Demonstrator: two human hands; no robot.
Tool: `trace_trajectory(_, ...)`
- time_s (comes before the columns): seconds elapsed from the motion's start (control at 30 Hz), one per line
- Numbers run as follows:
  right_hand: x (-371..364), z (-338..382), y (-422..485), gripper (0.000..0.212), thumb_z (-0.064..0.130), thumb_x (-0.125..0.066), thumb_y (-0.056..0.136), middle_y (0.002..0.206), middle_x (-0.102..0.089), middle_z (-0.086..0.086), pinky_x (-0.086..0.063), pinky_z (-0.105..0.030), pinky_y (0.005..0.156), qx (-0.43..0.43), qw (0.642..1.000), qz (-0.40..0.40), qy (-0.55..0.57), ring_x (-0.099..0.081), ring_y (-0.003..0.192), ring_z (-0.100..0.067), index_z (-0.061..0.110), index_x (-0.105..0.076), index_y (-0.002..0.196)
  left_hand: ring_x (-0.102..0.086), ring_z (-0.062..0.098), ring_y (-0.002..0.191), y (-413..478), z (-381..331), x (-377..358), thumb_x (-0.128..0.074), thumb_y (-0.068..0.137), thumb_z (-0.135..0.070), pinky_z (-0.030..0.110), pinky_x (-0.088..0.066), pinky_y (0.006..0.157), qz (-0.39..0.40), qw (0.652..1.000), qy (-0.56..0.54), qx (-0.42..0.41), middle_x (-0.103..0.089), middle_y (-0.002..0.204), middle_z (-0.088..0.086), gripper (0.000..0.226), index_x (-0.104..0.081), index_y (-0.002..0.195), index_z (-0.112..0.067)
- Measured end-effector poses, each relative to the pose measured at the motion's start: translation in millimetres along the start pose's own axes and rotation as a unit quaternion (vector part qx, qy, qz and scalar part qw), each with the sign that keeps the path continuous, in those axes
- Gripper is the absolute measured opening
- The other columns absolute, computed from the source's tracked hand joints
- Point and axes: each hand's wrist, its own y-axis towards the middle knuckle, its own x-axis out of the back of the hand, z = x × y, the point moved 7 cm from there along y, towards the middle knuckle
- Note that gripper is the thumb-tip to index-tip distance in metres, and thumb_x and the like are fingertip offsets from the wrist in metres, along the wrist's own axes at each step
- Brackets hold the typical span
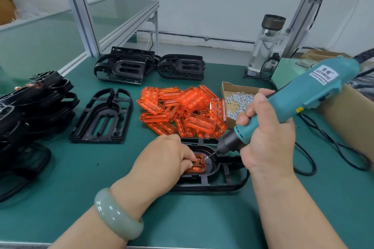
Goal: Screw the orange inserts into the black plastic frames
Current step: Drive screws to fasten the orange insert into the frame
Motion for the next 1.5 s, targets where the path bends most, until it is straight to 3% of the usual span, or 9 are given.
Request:
trace_trajectory(0.53, -20.1, -2.8, -4.4, 0.010, 0.013, -0.059, 0.085, 0.056, -0.051, 0.007, -0.042, -0.021, 0.048, 0.030, 0.995, 0.066, -0.071, -0.047, 0.046, -0.012, 0.015, -0.054, 0.092, -0.047, 0.014, 0.099, -0.2, 0.2, -0.3, -0.058, 0.090, -0.034, 0.027, -0.041, 0.085, -0.014, 1.000, -0.003, -0.008, -0.048, 0.090, -0.008, 0.021, -0.069, 0.107, -0.037)
trace_trajectory(0.8, -49.1, -6.8, -6.8, 0.013, 0.013, -0.061, 0.085, 0.055, -0.049, 0.002, -0.042, -0.024, 0.050, 0.006, 0.972, 0.210, -0.105, -0.048, 0.046, -0.014, 0.017, -0.056, 0.096, -0.048, 0.017, 0.100, 0.4, -2.3, 0.3, -0.059, 0.089, -0.032, 0.030, -0.042, 0.084, -0.011, 1.000, 0.010, -0.017, -0.043, 0.085, -0.009, 0.021, -0.069, 0.107, -0.037)
trace_trajectory(0.9, -58.6, -10.7, -8.5, 0.017, 0.021, -0.064, 0.084, 0.056, -0.049, 0.003, -0.042, -0.022, 0.049, -0.018, 0.965, 0.246, -0.093, -0.047, 0.044, -0.013, 0.015, -0.055, 0.098, -0.048, 0.016, 0.100, 0.7, -2.9, 0.8, -0.058, 0.090, -0.033, 0.032, -0.044, 0.084, -0.005, 1.000, 0.019, -0.017, -0.045, 0.087, -0.008, 0.021, -0.068, 0.107, -0.039)
trace_trajectory(1.3, -50.9, -12.0, -7.4, 0.011, 0.011, -0.059, 0.086, 0.060, -0.044, 0.001, -0.040, -0.023, 0.047, -0.027, 0.972, 0.225, -0.062, -0.043, 0.043, -0.013, 0.014, -0.055, 0.096, -0.049, 0.016, 0.096, 2.2, -5.8, 1.9, -0.058, 0.089, -0.032, 0.027, -0.042, 0.080, -0.009, 0.999, 0.035, -0.026, -0.046, 0.086, -0.009, 0.020, -0.069, 0.104, -0.039)
trace_trajectory(1.5, -49.1, -12.3, -7.8, 0.009, 0.009, -0.058, 0.084, 0.055, -0.046, 0.006, -0.037, -0.023, 0.046, -0.025, 0.973, 0.220, -0.066, -0.041, 0.041, -0.014, 0.014, -0.051, 0.081, -0.050, 0.016, 0.096, 2.9, -6.8, 2.5, -0.058, 0.090, -0.032, 0.024, -0.039, 0.078, -0.009, 0.999, 0.042, -0.026, -0.046, 0.086, -0.009, 0.021, -0.069, 0.106, -0.038)
